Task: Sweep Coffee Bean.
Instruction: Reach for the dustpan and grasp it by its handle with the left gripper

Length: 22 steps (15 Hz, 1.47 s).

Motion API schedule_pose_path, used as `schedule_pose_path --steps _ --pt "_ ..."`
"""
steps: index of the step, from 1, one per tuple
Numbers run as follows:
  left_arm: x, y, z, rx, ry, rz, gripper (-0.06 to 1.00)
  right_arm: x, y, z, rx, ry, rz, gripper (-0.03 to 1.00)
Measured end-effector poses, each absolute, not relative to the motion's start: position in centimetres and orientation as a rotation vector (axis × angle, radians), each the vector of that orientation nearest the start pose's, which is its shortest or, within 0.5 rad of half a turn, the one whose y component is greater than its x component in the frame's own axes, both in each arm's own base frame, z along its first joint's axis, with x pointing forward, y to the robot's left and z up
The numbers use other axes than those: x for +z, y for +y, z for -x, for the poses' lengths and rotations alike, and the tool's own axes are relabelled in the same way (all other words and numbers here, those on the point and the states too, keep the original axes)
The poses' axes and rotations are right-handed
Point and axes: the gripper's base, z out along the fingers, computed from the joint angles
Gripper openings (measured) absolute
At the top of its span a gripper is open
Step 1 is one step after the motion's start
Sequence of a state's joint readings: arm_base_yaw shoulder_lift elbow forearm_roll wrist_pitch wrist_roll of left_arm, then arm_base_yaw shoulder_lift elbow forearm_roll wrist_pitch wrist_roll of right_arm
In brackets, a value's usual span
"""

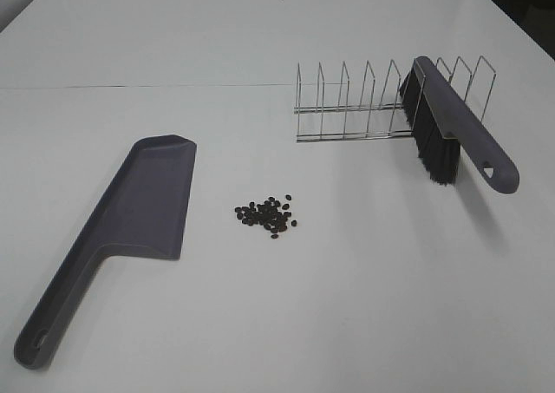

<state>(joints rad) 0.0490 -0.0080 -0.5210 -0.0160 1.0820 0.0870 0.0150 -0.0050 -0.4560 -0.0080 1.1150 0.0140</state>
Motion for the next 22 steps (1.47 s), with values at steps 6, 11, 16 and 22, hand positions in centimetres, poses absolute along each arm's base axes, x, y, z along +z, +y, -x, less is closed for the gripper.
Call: schedule_pose_path --steps 6,11,16,22 --pt "28.14 -0.17 0.94 0.066 2.036 -0.04 0.99 26.07 -0.07 0.33 0.007 2.138 0.001 0.6" --pt "28.14 -0.17 0.94 0.066 2.036 -0.04 0.99 26.07 -0.07 0.33 0.007 2.138 0.001 0.6" --pt "28.14 -0.17 0.94 0.066 2.036 -0.04 0.99 26.07 -0.07 0.33 0.007 2.138 0.001 0.6" --pt "28.14 -0.17 0.94 0.065 2.036 -0.038 0.99 26.07 -0.07 0.33 0.007 2.138 0.001 0.73"
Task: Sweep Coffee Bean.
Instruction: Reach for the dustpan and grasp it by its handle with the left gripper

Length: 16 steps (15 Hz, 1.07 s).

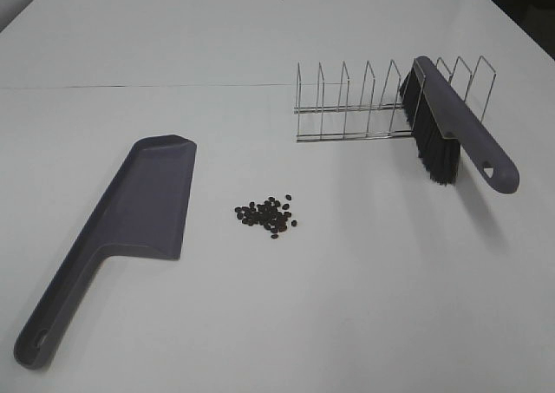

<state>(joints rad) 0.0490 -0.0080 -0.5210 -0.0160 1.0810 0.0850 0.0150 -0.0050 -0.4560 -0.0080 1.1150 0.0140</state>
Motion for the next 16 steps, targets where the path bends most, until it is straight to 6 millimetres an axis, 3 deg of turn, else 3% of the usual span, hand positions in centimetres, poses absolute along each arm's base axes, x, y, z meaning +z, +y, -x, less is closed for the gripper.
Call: schedule_pose_path --steps 2,4,16 --pt "28.14 -0.17 0.94 0.065 2.035 -0.038 0.99 26.07 -0.07 0.33 0.007 2.138 0.001 0.91" --pt "28.14 -0.18 0.94 0.064 2.035 -0.038 0.99 26.07 -0.07 0.33 0.007 2.138 0.001 0.97" --pt "28.14 -0.18 0.94 0.064 2.035 -0.038 0.99 26.07 -0.07 0.33 0.007 2.138 0.001 0.98"
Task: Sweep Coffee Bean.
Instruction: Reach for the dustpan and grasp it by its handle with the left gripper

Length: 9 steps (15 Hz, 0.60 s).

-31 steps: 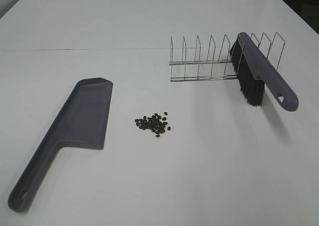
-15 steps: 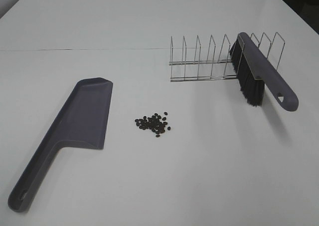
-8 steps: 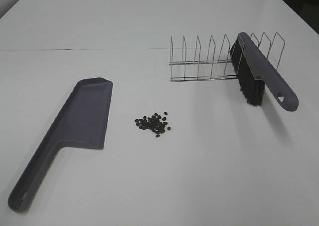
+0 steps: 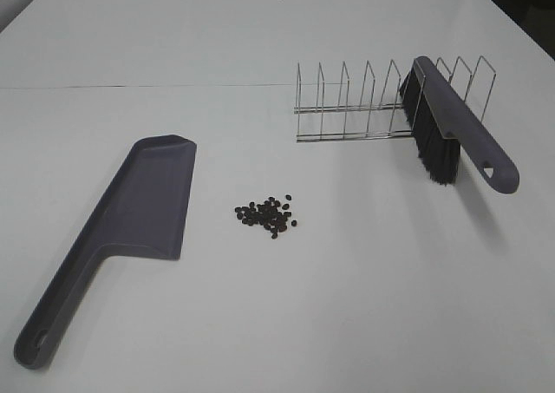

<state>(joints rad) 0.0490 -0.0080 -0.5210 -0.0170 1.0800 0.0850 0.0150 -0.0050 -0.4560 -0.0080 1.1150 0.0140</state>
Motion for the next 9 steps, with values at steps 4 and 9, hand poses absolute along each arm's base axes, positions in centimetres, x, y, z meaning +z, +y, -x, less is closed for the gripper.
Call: schedule_pose_path --steps 4,9 --pt "28.14 -0.18 0.94 0.064 2.035 -0.038 0.99 26.07 -0.06 0.33 0.008 2.138 0.001 0.98" --pt "28.14 -0.18 0.94 0.064 2.035 -0.038 0.99 26.07 -0.06 0.33 0.008 2.138 0.001 0.98"
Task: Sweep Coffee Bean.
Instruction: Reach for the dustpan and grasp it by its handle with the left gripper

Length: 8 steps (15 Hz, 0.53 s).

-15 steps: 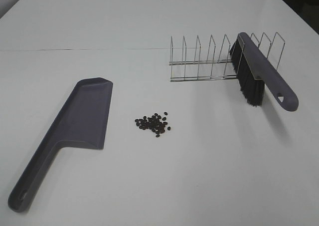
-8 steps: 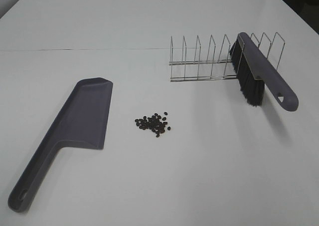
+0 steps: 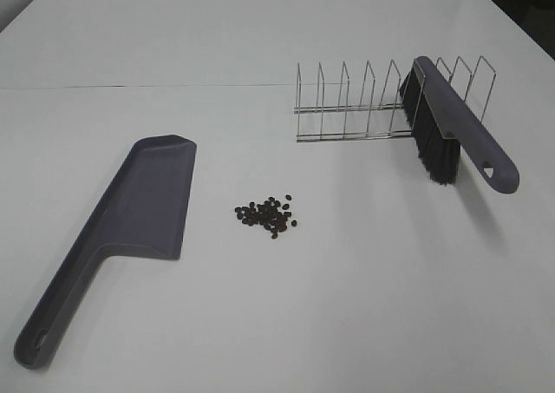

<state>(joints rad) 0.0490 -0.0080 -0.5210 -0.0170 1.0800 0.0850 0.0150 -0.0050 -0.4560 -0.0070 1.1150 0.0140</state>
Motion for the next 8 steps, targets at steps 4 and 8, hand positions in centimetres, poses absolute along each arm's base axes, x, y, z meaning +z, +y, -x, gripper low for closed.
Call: schedule_pose_path --steps 4,8 --pt "28.14 -0.18 0.94 0.064 2.035 -0.038 0.99 26.07 -0.06 0.33 0.008 2.138 0.001 0.98" --pt "28.67 -0.16 0.28 0.036 2.153 -0.002 0.99 26.07 -0.06 0.33 0.008 2.138 0.001 0.98"
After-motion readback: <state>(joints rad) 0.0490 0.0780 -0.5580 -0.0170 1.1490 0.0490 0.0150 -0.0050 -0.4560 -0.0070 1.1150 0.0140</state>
